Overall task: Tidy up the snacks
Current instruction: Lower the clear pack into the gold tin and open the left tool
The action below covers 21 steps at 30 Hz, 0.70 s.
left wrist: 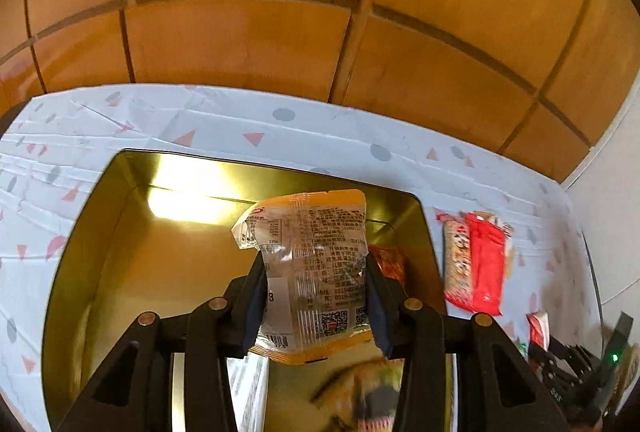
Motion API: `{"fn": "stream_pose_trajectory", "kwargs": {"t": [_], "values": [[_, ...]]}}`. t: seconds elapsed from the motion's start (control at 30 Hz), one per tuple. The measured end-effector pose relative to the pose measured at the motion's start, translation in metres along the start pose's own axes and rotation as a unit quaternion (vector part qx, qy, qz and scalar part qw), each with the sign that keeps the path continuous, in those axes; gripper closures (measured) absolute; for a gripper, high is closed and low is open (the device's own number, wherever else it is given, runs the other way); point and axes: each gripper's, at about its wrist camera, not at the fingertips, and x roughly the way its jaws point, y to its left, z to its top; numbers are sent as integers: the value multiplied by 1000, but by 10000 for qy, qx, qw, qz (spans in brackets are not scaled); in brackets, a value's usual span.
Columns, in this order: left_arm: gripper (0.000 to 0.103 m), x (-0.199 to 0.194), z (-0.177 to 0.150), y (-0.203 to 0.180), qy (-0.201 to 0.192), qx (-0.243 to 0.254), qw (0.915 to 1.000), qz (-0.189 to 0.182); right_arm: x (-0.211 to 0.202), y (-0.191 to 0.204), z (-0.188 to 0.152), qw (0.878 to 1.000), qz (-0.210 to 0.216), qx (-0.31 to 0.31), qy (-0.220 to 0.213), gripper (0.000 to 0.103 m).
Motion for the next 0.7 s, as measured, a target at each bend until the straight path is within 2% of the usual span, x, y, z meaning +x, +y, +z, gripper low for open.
{"fn": "stream_pose_trajectory", "kwargs": {"t": [0.2, 0.4, 0.7], "values": [[58, 0, -2, 4, -19, -187, 9996, 220, 0, 0, 0, 10000, 2, 4, -5, 65], [58, -33, -37, -11, -230, -22, 9991, 364, 0, 0, 0, 10000, -28, 1, -28, 65], [58, -66, -91, -29, -219, 160, 9986, 460, -2, 3, -2, 9999, -124, -13, -85, 65]]}}
